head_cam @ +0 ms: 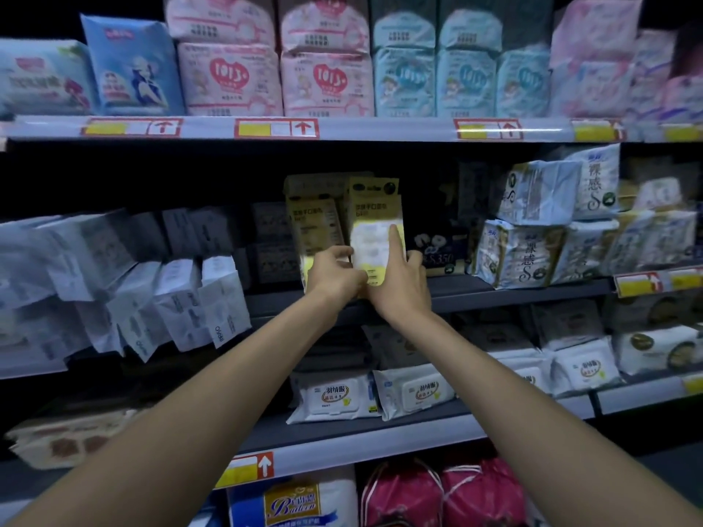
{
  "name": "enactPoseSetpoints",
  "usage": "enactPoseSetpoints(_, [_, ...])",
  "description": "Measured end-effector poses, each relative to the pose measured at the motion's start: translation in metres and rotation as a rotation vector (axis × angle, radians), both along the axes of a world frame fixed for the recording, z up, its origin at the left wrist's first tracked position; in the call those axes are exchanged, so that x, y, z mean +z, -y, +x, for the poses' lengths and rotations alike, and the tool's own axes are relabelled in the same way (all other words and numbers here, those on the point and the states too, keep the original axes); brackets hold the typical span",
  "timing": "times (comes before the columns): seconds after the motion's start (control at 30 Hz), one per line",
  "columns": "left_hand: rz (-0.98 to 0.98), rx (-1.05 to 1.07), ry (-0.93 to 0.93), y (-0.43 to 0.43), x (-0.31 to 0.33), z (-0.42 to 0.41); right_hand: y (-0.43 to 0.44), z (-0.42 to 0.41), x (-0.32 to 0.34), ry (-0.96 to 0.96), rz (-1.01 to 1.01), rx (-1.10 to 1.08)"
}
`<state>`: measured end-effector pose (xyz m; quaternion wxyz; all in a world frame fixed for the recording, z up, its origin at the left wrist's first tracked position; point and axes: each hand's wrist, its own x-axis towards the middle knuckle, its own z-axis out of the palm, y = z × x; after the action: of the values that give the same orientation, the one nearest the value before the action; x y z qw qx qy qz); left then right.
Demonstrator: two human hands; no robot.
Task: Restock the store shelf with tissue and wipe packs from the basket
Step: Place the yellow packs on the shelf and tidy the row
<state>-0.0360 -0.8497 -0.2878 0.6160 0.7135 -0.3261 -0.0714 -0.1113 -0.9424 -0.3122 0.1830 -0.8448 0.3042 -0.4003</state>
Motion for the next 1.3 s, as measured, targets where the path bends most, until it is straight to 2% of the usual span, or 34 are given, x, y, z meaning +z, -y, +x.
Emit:
enactPoseSetpoints(0.13, [0.064,-0.019,0.106,-0.015,0.000,-0.008,-0.004,-0.013,0.008,-0.049,0.009,-0.019])
enactPoseSetpoints(0.37, [0.286,0.124,0.498,-0.056,-0.003,-0.022,-0.018,-0.047,0.023,-0.147,-0.079,-0.040])
enactPoseSetpoints(0.5, [0.456,0.119,0.703,-0.080,-0.013,-0.027,-0.029,-0.071,0.022,-0.212,-0.129,-0.016])
enactPoseSetpoints(0.73, [0.619,0.084,0.920,-0.128,-0.045,-0.043,-0.058,-0.112,0.001,-0.447,-0.106,0.089])
enactPoseSetpoints(0.9, [0.662,0.077,0.905,-0.158,-0.079,-0.056,-0.078,-0.127,-0.034,-0.605,-0.110,0.177])
enactPoseSetpoints(1.3, [0.761,0.043,0.821,-0.208,-0.194,-0.047,-0.119,-0.134,-0.149,-0.805,-0.002,0.400])
